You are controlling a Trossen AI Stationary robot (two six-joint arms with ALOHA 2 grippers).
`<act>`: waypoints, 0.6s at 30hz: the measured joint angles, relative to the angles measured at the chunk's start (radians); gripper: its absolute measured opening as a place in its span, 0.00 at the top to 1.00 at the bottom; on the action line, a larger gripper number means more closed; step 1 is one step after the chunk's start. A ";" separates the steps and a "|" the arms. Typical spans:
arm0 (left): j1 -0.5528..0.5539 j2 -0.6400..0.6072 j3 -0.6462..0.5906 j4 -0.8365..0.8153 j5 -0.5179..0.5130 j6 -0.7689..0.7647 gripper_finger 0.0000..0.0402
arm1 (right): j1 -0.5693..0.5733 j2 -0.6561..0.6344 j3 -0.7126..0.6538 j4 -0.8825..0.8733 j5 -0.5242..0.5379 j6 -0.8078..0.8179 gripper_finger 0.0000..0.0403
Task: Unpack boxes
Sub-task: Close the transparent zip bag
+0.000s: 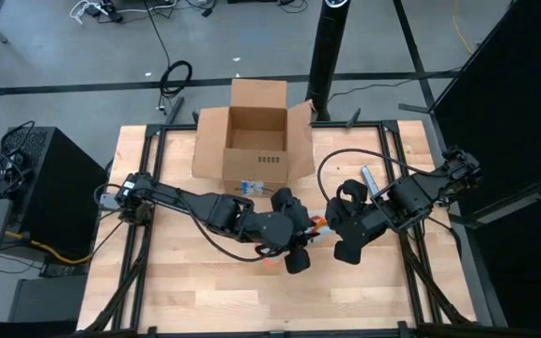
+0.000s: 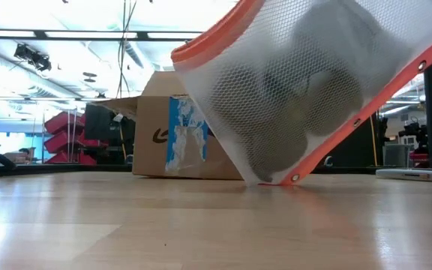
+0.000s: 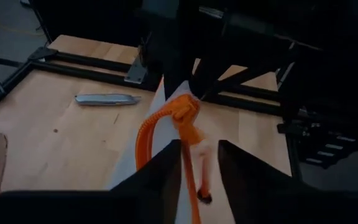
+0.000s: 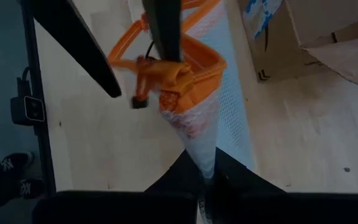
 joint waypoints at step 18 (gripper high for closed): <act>0.022 -0.007 0.000 -0.030 0.013 -0.009 0.71 | 0.000 0.000 0.000 0.016 0.001 0.003 1.00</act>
